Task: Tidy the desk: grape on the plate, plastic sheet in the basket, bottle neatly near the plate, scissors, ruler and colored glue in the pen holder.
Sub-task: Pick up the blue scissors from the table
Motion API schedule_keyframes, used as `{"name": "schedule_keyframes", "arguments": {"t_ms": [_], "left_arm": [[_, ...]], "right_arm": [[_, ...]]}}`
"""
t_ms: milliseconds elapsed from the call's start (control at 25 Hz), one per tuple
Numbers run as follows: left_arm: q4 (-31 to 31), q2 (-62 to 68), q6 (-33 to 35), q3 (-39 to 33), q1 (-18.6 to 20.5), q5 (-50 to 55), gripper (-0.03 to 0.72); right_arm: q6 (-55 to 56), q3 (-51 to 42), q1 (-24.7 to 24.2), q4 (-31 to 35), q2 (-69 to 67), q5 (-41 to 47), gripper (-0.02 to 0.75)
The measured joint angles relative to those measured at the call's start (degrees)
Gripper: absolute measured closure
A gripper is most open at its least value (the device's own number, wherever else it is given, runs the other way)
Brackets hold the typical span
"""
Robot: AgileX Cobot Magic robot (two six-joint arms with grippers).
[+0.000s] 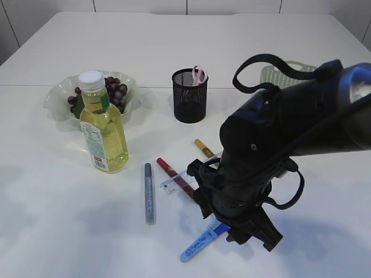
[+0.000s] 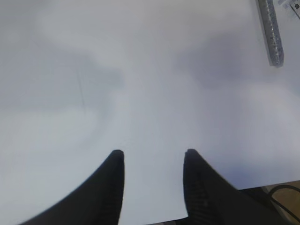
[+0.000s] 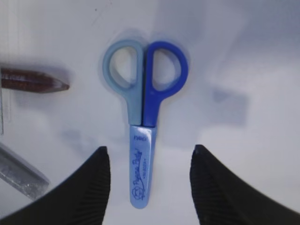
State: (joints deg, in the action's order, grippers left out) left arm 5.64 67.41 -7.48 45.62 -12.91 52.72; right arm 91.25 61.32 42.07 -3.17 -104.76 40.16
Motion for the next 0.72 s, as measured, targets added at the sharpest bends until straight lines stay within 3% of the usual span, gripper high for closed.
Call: {"name": "schedule_keyframes", "arguments": {"t_ms": [280, 720], "left_arm": [[0.00, 0.00, 0.00, 0.00, 0.00, 0.00, 0.379], [0.00, 0.00, 0.00, 0.00, 0.00, 0.00, 0.379]], "right_arm": [[6.44, 0.00, 0.00, -5.39, -0.06, 0.00, 0.302], [6.93, 0.00, 0.00, -3.70, -1.99, -3.61, 0.301]]}}
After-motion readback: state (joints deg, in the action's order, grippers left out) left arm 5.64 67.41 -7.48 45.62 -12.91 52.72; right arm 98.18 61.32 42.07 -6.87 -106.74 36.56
